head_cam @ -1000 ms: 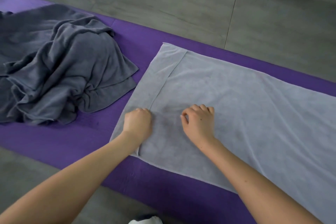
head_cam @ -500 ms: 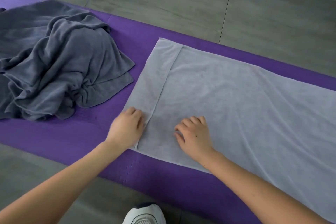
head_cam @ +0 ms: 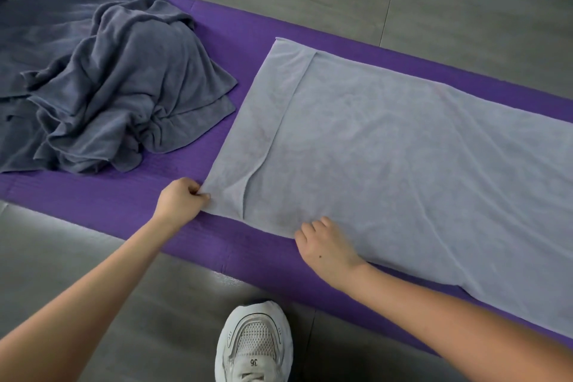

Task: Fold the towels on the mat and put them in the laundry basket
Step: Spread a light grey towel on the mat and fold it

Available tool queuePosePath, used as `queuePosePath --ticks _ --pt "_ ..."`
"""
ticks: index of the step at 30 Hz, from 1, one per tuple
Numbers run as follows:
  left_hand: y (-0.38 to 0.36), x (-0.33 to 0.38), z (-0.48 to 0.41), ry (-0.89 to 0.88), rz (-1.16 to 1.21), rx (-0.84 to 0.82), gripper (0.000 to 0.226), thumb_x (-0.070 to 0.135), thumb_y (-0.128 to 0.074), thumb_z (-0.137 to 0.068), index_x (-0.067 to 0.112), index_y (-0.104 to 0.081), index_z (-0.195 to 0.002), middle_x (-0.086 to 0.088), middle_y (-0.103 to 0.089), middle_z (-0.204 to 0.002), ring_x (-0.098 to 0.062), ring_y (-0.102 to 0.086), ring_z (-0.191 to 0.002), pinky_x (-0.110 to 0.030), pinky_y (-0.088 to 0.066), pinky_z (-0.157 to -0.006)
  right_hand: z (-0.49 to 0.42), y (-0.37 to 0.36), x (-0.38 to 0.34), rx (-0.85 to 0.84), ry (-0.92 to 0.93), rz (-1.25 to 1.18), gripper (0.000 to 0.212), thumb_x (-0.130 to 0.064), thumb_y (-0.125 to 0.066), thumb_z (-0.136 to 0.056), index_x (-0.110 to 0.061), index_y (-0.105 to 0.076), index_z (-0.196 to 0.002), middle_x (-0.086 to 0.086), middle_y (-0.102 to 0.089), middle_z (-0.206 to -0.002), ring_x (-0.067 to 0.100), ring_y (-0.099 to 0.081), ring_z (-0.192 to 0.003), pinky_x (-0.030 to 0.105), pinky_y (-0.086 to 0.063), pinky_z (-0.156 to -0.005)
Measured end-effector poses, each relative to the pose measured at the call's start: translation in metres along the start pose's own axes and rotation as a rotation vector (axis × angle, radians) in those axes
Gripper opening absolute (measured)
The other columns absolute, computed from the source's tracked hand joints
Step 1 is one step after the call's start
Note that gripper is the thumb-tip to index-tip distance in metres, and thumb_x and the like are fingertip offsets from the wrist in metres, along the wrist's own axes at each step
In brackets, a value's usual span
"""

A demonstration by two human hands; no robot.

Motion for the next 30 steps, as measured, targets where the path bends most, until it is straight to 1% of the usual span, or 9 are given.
queuePosePath --ticks 4,8,12,14,17,18,24,28,30 --pt "0.002 -0.008 0.005 0.017 -0.171 -0.095 0.018 0.014 -0.063 -0.077 0.007 -0.049 -0.067 -0.005 -0.053 -0.065 -0.031 -0.056 -0.073 -0.029 -0.032 -0.051 0.003 -0.002 -0.017 -0.057 0.047 -0.076 0.017 -0.011 -0.075 -0.053 -0.017 -0.060 -0.060 0.000 -0.055 -0.057 0.015 -0.050 -0.048 0.022 -0.042 -0.050" --pt "0.006 0.013 0.010 -0.044 -0.449 0.052 0.036 0.027 -0.064 -0.080 0.006 -0.049 -0.105 -0.018 -0.050 -0.106 -0.038 -0.049 -0.099 -0.040 -0.042 -0.077 0.007 0.002 -0.005 -0.029 0.063 -0.125 0.017 -0.018 -0.078 -0.056 -0.018 -0.063 -0.065 -0.002 -0.056 -0.062 0.015 -0.050 -0.053 0.023 -0.040 -0.051" --pt "0.006 0.069 0.008 -0.336 -0.462 0.117 0.039 0.021 -0.064 -0.080 0.007 -0.053 -0.114 -0.019 -0.049 -0.112 -0.039 -0.046 -0.104 -0.044 -0.041 -0.085 0.043 0.019 0.030 0.002 0.145 -0.101 0.004 -0.019 -0.062 -0.066 -0.022 -0.064 -0.065 -0.005 -0.058 -0.062 0.013 -0.052 -0.053 0.021 -0.036 -0.052" --pt "-0.004 0.102 0.011 -0.515 -0.473 0.058 0.033 0.018 -0.060 -0.083 0.008 -0.055 -0.115 -0.016 -0.050 -0.113 -0.037 -0.046 -0.104 -0.041 -0.042 -0.085 0.075 0.023 0.052 -0.054 0.180 -0.056 0.020 -0.021 -0.044 -0.069 -0.024 -0.063 -0.065 -0.008 -0.059 -0.064 0.011 -0.054 -0.054 0.021 -0.036 -0.052" --pt "-0.028 0.150 0.022 -0.759 -0.542 -0.076 0.034 0.020 -0.054 -0.089 0.013 -0.053 -0.121 -0.011 -0.047 -0.119 -0.031 -0.043 -0.112 -0.038 -0.042 -0.090 0.132 0.031 0.088 -0.172 0.194 0.022 0.008 -0.027 -0.066 -0.058 -0.024 -0.062 -0.064 -0.008 -0.058 -0.063 0.011 -0.055 -0.054 0.020 -0.038 -0.049" --pt "-0.036 0.166 0.027 -0.837 -0.588 -0.101 0.034 0.023 -0.053 -0.090 0.014 -0.052 -0.123 -0.010 -0.046 -0.121 -0.030 -0.042 -0.114 -0.037 -0.042 -0.091 0.151 0.031 0.099 -0.208 0.188 0.026 0.020 -0.027 -0.075 -0.049 -0.023 -0.061 -0.063 -0.007 -0.057 -0.062 0.012 -0.055 -0.053 0.020 -0.039 -0.048" --pt "-0.083 0.249 0.069 -1.296 -0.920 -0.235 0.032 0.025 -0.048 -0.093 0.017 -0.050 -0.124 -0.005 -0.046 -0.122 -0.025 -0.043 -0.113 -0.033 -0.043 -0.089 0.276 0.022 0.137 -0.242 -0.157 -0.012 0.037 -0.022 -0.080 -0.038 -0.022 -0.058 -0.069 -0.005 -0.057 -0.060 0.014 -0.054 -0.049 0.020 -0.039 -0.045" --pt "-0.110 0.291 0.107 -1.748 -0.997 -0.346 0.025 0.022 -0.078 -0.069 0.019 -0.063 -0.089 0.001 -0.058 -0.087 -0.018 -0.059 -0.077 -0.021 -0.047 -0.053 0.339 -0.026 0.127 -0.208 -0.356 -0.011 0.033 -0.027 -0.087 -0.046 -0.020 -0.067 -0.071 -0.001 -0.060 -0.066 0.018 -0.056 -0.054 0.026 -0.044 -0.046" --pt "-0.128 0.308 0.129 -1.748 -1.094 -0.427 0.016 0.024 -0.064 -0.085 0.017 -0.061 -0.099 0.000 -0.056 -0.097 -0.019 -0.056 -0.089 -0.023 -0.044 -0.063 0.354 -0.044 0.125 -0.203 -0.420 -0.003 0.034 -0.028 -0.087 -0.048 -0.018 -0.067 -0.074 0.001 -0.061 -0.070 0.020 -0.057 -0.058 0.028 -0.046 -0.049"
Point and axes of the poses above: each hand's wrist, its own z-axis away from the middle knuckle, its own y-axis out of the back of the hand, x = y × z, the point moved 1 cm from there along -z, towards the middle knuckle
